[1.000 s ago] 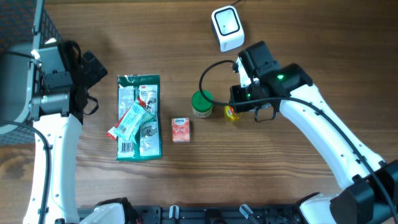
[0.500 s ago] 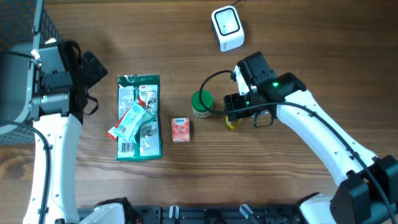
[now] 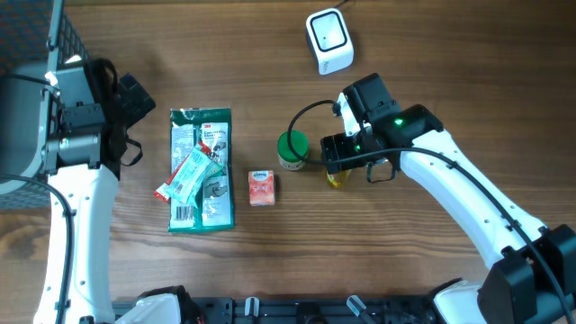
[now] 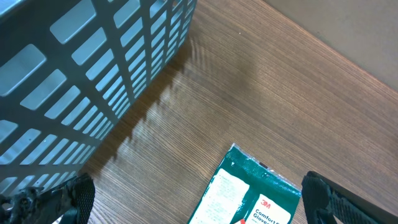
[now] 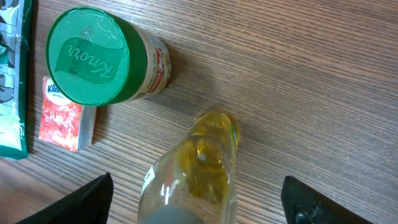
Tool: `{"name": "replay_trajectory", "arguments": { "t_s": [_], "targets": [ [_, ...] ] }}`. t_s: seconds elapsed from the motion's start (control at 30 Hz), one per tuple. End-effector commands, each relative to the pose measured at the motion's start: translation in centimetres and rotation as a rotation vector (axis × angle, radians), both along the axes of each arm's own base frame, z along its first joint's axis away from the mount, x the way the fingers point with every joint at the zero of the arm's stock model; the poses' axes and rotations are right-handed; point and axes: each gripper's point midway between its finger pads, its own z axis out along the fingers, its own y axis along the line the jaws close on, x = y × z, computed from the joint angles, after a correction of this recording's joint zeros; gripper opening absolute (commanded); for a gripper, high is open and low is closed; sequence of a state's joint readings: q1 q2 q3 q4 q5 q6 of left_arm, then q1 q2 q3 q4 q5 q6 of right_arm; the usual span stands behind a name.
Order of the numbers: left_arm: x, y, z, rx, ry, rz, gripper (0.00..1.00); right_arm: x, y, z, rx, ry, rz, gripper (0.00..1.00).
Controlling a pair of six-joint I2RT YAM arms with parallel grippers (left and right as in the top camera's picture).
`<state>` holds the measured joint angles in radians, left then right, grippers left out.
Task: Scan the item barcode
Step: 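Lower the right gripper around the Vim bottle neck and close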
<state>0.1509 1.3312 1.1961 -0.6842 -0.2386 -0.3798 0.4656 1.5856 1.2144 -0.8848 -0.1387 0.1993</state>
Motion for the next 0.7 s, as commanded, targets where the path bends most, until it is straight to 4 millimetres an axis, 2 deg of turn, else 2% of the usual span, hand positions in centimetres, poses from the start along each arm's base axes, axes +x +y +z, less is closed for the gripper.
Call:
{"name": "replay_trajectory", "arguments": {
  "t_s": [0.0,0.07,0.23,0.47,0.53,0.6,0.67],
  "targets": [
    [0.03,0.24,0.25,0.01,-0.004,0.001,1.0,0.05,1.05,0.95,0.021,-0.022,0.033,0.84],
    [0.03,0.24,0.25,0.01,-0.004,0.001,1.0,-0.03,1.6,1.0,0.015,-0.036,0.045,0.84],
    [0.02,0.24,0.23,0.01,-0.003,0.001,1.0,0.45,1.02,0.91,-0.109,-0.109,-0.001,0.84],
    [0.02,0.24,0.23,0.01,-0.003,0.001,1.0,0.25,0.89,0.79,-0.126,-0.107,-0.014,0.84],
    [0.03,0.24,0.25,0.01,-0.004,0.001,1.0,0.31,0.93,0.74,-0.125,-0.108,-0.014,0.9],
    [0.03,0.24,0.25,0.01,-0.004,0.001,1.0,0.3,0.93,0.55,-0.127,-0.101,-0.02,1.0],
    [0.02,0.24,0.23,0.01,-0.003,0.001,1.0,0.26,1.01,0.22,-0.128,-0.091,-0.017,1.0]
  ]
}}
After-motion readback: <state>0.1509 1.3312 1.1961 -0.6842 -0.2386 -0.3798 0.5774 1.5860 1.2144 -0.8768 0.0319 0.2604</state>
